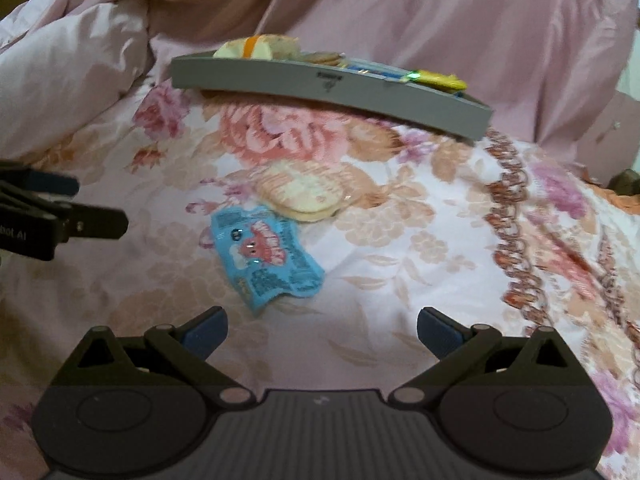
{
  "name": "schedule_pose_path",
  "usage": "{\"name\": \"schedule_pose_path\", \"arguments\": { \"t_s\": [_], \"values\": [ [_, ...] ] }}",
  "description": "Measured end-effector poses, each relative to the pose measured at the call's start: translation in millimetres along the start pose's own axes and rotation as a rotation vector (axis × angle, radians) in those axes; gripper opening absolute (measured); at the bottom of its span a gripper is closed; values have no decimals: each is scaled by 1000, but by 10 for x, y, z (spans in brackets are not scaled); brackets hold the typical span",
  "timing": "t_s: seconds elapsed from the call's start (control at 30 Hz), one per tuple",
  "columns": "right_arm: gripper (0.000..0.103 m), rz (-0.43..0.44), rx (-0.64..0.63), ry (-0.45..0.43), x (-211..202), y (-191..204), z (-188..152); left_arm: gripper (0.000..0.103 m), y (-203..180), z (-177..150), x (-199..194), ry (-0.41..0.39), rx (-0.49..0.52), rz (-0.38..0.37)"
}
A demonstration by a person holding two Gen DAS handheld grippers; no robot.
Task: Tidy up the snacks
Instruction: 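Withdraw both tools from the tray toward the blue packet and round cracker, then grasp the round cracker pack with left tool while right tool grasps the blue packet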
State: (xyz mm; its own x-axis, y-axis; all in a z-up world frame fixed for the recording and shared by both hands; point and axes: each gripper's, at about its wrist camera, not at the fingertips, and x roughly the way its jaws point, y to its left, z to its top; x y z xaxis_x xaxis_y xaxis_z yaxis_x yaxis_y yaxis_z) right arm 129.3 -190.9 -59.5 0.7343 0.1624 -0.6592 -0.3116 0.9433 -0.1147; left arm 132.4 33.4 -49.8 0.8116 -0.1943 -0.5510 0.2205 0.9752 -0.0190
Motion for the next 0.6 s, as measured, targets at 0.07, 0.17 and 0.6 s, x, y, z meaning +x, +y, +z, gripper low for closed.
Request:
{"name": "schedule_pose_path", "arguments": {
  "t_s": [0.07,0.17,0.6],
  "values": [
    [103,12,-3,9,75,-12,65,102,48,32,30,-10,1,-21],
    [103,34,-27,25,205,-11,155,102,116,80,88,-20,-1,-71],
    [94,136,-137,17,474,134,304,102,289,317,398,-42,-83,-166]
  ]
}}
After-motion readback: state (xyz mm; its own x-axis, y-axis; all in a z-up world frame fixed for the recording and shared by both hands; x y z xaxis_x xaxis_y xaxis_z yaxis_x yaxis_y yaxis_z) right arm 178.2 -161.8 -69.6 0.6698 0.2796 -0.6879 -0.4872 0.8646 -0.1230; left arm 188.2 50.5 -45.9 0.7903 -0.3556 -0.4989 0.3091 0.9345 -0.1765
